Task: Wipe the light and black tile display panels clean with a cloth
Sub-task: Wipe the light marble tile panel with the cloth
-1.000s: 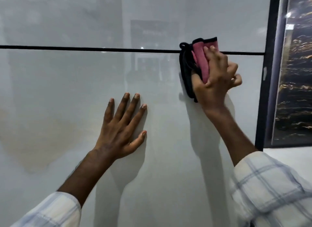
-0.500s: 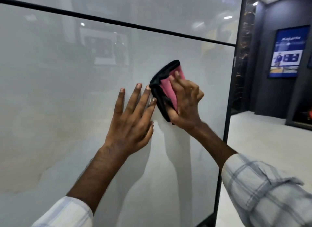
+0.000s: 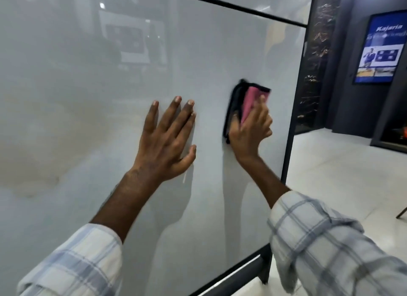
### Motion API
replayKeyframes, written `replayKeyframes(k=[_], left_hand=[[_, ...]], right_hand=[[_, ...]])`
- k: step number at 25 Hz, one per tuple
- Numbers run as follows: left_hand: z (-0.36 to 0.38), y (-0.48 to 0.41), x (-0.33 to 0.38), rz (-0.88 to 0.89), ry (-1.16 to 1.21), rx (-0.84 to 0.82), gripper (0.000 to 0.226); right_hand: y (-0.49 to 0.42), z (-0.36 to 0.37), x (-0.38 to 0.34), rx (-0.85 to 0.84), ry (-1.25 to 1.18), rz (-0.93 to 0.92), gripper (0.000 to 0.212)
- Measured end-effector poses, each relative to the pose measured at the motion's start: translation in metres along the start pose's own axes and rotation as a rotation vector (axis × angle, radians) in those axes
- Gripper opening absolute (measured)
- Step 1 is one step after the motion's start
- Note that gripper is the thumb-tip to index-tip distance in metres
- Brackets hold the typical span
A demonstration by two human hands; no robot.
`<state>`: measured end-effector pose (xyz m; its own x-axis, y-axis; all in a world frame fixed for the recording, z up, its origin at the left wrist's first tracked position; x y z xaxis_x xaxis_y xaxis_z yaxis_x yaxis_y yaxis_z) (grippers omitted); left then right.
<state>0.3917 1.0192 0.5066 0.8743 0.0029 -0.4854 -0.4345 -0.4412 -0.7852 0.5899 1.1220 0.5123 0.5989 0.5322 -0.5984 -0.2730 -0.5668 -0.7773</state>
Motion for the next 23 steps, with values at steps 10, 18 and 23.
replayKeyframes(k=[10, 18, 23], left_hand=[[0.009, 0.037, 0.011, 0.001, -0.078, -0.078, 0.082], [0.015, 0.037, 0.013, -0.003, -0.145, -0.076, 0.082], [0.013, 0.039, 0.010, -0.005, -0.144, -0.064, 0.080]], right_hand=[[0.055, 0.026, 0.040, -0.022, 0.168, -0.160, 0.074], [0.077, 0.028, 0.068, 0.043, 0.029, 0.137, 0.071], [0.100, 0.017, 0.133, -0.202, 0.279, -0.557, 0.082]])
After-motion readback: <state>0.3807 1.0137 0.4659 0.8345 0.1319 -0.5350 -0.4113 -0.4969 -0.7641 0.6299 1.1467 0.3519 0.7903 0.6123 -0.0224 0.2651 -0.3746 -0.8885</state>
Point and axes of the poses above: each hand's wrist, its own y-axis away from the middle knuckle, its own z-axis out of the palm, x = y × z, the point moved 1 cm from there along -y, towards the middle knuckle, and after that the axes turned 8 degrees about -x, right-handed, at the moved point
